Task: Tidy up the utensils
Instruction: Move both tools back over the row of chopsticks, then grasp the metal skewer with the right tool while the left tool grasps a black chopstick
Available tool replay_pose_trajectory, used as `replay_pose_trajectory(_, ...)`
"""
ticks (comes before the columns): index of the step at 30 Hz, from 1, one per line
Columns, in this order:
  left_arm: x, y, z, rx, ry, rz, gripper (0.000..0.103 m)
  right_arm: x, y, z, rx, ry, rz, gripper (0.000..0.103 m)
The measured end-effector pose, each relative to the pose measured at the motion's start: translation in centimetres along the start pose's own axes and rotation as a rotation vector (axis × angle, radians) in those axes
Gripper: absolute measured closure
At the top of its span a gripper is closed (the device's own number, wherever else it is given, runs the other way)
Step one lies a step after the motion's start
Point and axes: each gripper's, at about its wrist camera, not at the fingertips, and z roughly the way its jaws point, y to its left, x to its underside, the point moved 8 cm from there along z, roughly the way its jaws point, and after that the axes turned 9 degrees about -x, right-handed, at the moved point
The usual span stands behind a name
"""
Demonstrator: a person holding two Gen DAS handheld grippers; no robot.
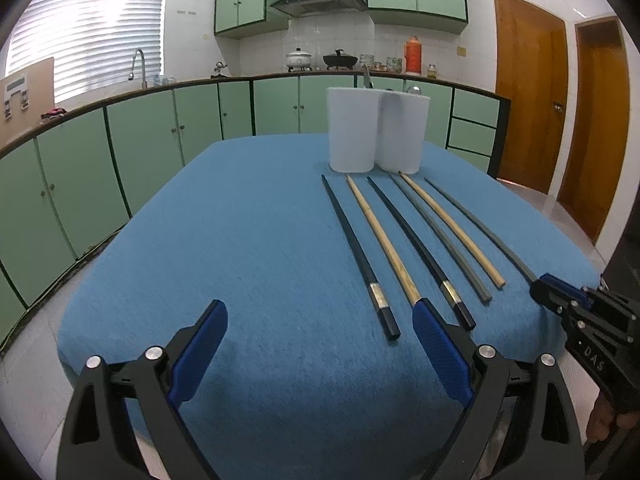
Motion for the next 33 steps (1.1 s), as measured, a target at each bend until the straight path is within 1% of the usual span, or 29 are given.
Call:
replay_pose_trajectory(2, 0.2, -0.1, 0.3, -0.001, 0.01, 0.004, 0.014, 0.0, 0.1, 0.1, -0.001, 0.0, 0.001, 0.092)
replay_pose_trajectory(7, 0.7, -0.5, 1.0, 0.009, 0.041, 0.009, 0.026, 0.0, 0.1, 0.0, -0.001, 0.0, 0.0, 0.091)
replay_pose_trajectory(8, 0.8, -0.6, 1.0, 0.009, 0.042, 0.007, 0.026, 0.0, 0.1, 0.0, -0.001, 0.0, 0.001, 0.091)
replay_pose_trajectory(14, 1.0, -1.4, 0.8, 0.019, 0.038, 0.015, 0.043, 0.0, 0.2, 0.0, -0.004, -0.001, 0.003, 0.091)
replay_pose_trajectory(16, 1.0, -1.7, 0.7, 0.025, 0.038, 0.015, 0.05, 0.0, 0.2, 0.0, -0.004, -0.002, 0.004, 0.091)
replay_pose_trajectory(17, 1.0, -1.7, 0.7, 0.027, 0.037, 0.013, 0.052, 0.0, 0.1, 0.0, -0.004, -0.003, 0.005, 0.091)
replay_pose_trajectory(20, 0.9, -2.0, 0.7, 0.038, 0.029, 0.007, 0.062, -0.1, 0.0, -0.1, -0.005, -0.008, 0.007, 0.091)
replay_pose_trajectory(22, 0.9, -2.3, 0.8, 0.045, 0.017, 0.008, 0.071, 0.0, -0.1, -0.1, -0.008, -0.015, 0.011, 0.091)
replay_pose_trajectory(23, 0.9, -2.4, 0.8, 0.043, 0.014, 0.009, 0.073, 0.0, -0.1, 0.0, -0.006, -0.019, 0.012, 0.091)
replay_pose_trajectory(25, 1.0, -2.5, 0.8, 0.046, 0.009, 0.014, 0.086, 0.1, 0.0, 0.0, 0.004, -0.024, 0.005, 0.091)
replay_pose_trajectory(27, 0.9, -2.6, 0.9, 0.049, 0.01, 0.008, 0.092, 0.2, 0.1, 0.0, 0.013, -0.03, -0.002, 0.091)
replay_pose_trajectory(28, 0.9, -2.5, 0.9, 0.052, 0.01, 0.005, 0.094, 0.2, 0.1, 0.1, 0.015, -0.033, -0.001, 0.091)
replay_pose_trajectory(33, 0.8, -2.2, 0.8, 0.063, 0.019, -0.02, 0.096, 0.0, 0.0, 0.1, 0.023, -0.031, 0.012, 0.096)
